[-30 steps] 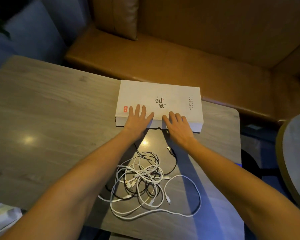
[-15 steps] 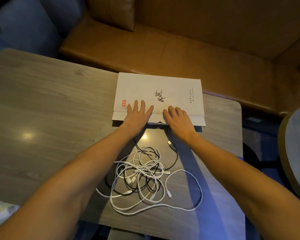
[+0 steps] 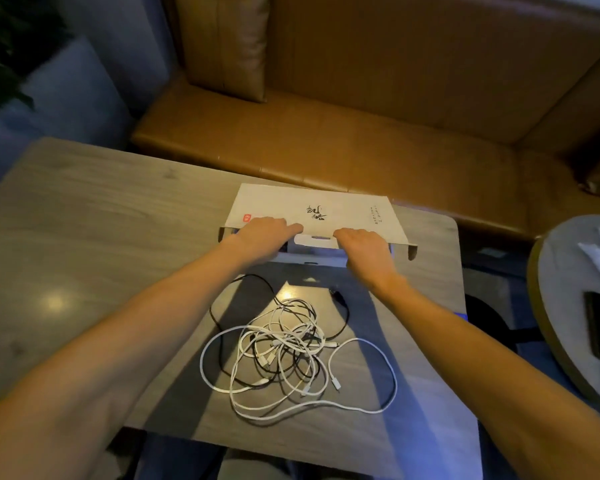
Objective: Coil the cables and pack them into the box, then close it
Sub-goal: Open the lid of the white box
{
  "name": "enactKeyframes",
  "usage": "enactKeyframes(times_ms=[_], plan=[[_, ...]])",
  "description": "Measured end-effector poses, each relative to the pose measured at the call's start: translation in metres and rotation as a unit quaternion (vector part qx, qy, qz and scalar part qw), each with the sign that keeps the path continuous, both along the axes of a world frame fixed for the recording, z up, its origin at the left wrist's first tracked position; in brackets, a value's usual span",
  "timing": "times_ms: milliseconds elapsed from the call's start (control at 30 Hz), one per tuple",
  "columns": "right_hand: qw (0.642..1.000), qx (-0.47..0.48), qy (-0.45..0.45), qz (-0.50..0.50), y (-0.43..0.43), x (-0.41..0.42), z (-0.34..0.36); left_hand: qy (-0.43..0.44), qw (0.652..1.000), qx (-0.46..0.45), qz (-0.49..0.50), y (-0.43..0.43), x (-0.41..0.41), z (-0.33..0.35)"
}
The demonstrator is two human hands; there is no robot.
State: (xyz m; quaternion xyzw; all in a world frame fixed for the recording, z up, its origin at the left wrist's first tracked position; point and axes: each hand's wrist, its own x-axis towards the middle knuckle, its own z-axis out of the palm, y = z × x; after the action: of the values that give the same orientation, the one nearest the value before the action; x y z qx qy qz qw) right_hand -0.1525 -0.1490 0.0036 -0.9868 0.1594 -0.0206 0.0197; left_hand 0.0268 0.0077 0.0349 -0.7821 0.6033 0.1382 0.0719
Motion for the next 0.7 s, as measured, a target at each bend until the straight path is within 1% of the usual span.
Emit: enactKeyframes(times_ms=[100,167,233,300,400,467,567,633,700], plan=[[0.998,-0.030,-0.055,-0.001,-0.005,-0.002,0.030,-0.030,0.999,-0.040,-0.022,0.000,0.007,0.031],[0.993,-0.051,-0.103,0.007,-0.015,0.001,0.048,-0.061,0.994,-0.083,-0.029,-0.005,0.012,0.048],[0.987,-0.076,-0.143,0.018,-0.029,0.007,0.063,-0.098,0.986,-0.135,-0.022,-0.012,0.017,0.059],[0.984,-0.082,-0.159,0.021,-0.041,0.014,0.075,-0.135,0.977,-0.166,-0.012,-0.020,0.025,0.063],[0.984,-0.078,-0.162,0.004,-0.058,0.023,0.080,-0.151,0.972,-0.181,0.015,-0.034,0.037,0.061],[0.985,-0.076,-0.153,0.001,-0.066,0.029,0.074,-0.151,0.973,-0.175,0.010,-0.041,0.039,0.052],[0.984,-0.089,-0.153,-0.005,-0.079,0.040,0.058,-0.153,0.966,-0.206,0.017,-0.051,0.042,0.031],[0.985,-0.099,-0.140,-0.015,-0.084,0.046,0.049,-0.152,0.966,-0.205,0.037,-0.057,0.043,0.021],[0.988,-0.107,-0.105,-0.041,-0.086,0.052,0.044,-0.160,0.966,-0.199,0.045,-0.064,0.045,0.013]])
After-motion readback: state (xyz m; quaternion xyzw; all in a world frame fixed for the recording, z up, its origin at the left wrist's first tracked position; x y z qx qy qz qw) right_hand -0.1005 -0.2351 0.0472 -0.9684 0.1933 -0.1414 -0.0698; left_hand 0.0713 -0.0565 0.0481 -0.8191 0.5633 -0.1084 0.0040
